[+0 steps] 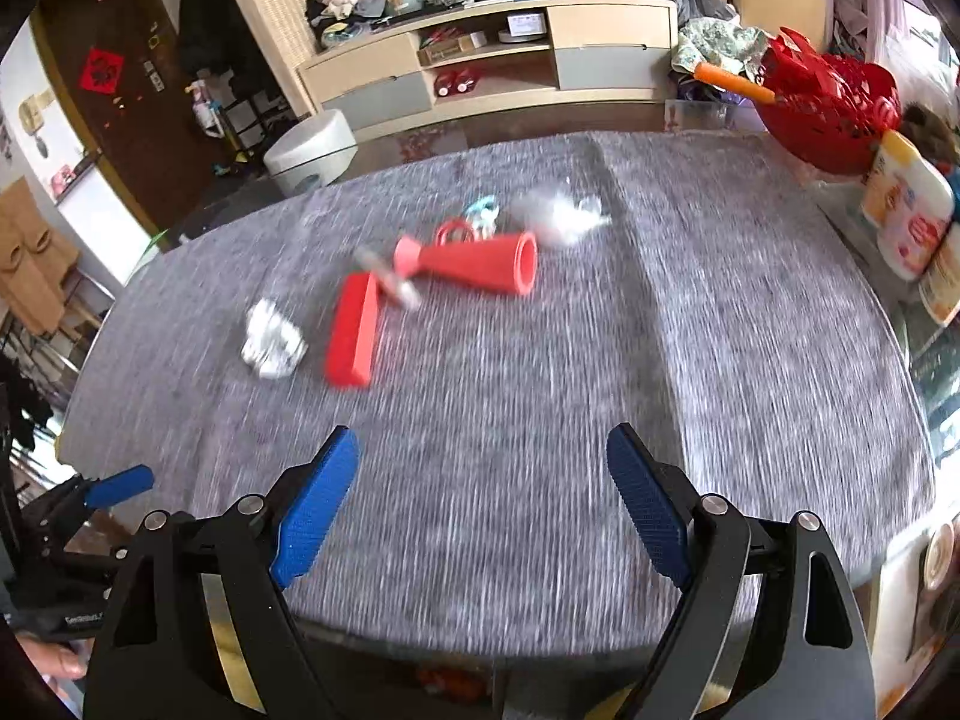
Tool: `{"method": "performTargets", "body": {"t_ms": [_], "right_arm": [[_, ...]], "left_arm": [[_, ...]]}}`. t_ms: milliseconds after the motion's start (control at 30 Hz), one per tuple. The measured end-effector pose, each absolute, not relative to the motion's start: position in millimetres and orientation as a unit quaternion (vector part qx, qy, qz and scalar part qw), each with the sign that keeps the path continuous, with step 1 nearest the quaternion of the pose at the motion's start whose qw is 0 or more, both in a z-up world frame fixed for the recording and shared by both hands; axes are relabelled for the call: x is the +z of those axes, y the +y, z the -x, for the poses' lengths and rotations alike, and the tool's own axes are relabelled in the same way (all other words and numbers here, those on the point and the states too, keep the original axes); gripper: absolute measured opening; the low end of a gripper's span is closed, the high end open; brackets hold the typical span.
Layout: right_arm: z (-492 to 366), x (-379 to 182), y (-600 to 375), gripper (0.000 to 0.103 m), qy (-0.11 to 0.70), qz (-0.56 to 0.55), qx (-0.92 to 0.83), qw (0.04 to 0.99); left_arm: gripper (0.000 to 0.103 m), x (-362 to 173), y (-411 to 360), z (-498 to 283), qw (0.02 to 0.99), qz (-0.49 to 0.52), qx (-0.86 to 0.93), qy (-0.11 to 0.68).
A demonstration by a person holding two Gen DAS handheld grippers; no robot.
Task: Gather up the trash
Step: 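Raise both tools back over the table, then grasp the crumpled foil with the left tool while the right tool grasps the red cone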
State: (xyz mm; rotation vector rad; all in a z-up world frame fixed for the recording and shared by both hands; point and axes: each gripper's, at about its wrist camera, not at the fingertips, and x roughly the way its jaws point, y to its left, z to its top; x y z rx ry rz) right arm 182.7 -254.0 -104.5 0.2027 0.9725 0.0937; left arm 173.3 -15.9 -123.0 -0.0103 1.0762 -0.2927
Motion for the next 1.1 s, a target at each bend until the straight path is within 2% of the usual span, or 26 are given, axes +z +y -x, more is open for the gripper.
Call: {"method": "performTargets", "body": {"t_ms": [133, 267, 500, 533, 567, 633, 700, 767, 833, 933, 1100], "right_arm": [[-209.6, -108.8, -257.8, 0.086, 0.471, -0.094, 0.042, 0.876], [-231.4, -116.5, -264.6, 0.086, 0.475, -0.098, 0.040, 0.873], [-260.3, -130.4, -265.7, 0.086, 0.484, -0.093, 0.048, 0.869], [-263.6, -131.4, -265.1, 0.083, 0.481, -0.096, 0.053, 0.870], [-265.6, -131.5, -265.0, 0.075, 0.479, -0.099, 0.057, 0.871], [-270.5, -132.3, -265.1, 0.066, 0.478, -0.106, 0.066, 0.870], [-273.7, -132.2, -262.8, 0.064, 0.477, -0.106, 0.071, 0.869], [-276.5, -132.4, -261.0, 0.053, 0.477, -0.104, 0.077, 0.869], [-279.7, -134.1, -258.3, 0.050, 0.480, -0.098, 0.081, 0.868], [-281.4, -135.4, -255.0, 0.047, 0.482, -0.094, 0.087, 0.867], [-282.1, -135.0, -246.7, 0.032, 0.483, -0.086, 0.100, 0.865]], "left_arm": [[0.081, -122.8, -19.8, -203.1, 0.850, 0.010, -0.135, 0.510], [0.074, -127.2, -25.7, -228.1, 0.848, 0.008, -0.140, 0.512], [0.067, -142.9, -30.5, -259.4, 0.841, 0.010, -0.138, 0.522], [0.066, -145.6, -31.1, -262.0, 0.840, 0.010, -0.138, 0.524], [0.065, -148.0, -31.7, -265.0, 0.839, 0.010, -0.138, 0.526], [0.063, -152.4, -33.6, -271.3, 0.838, 0.010, -0.138, 0.528], [0.062, -155.0, -35.9, -277.5, 0.837, 0.010, -0.139, 0.530], [0.058, -156.6, -38.0, -281.5, 0.836, 0.009, -0.140, 0.530], [0.052, -158.0, -39.4, -285.5, 0.835, 0.007, -0.142, 0.531], [0.049, -157.9, -41.8, -289.0, 0.836, 0.002, -0.142, 0.529], [0.035, -157.2, -43.7, -291.9, 0.834, 0.006, -0.152, 0.530]]}}
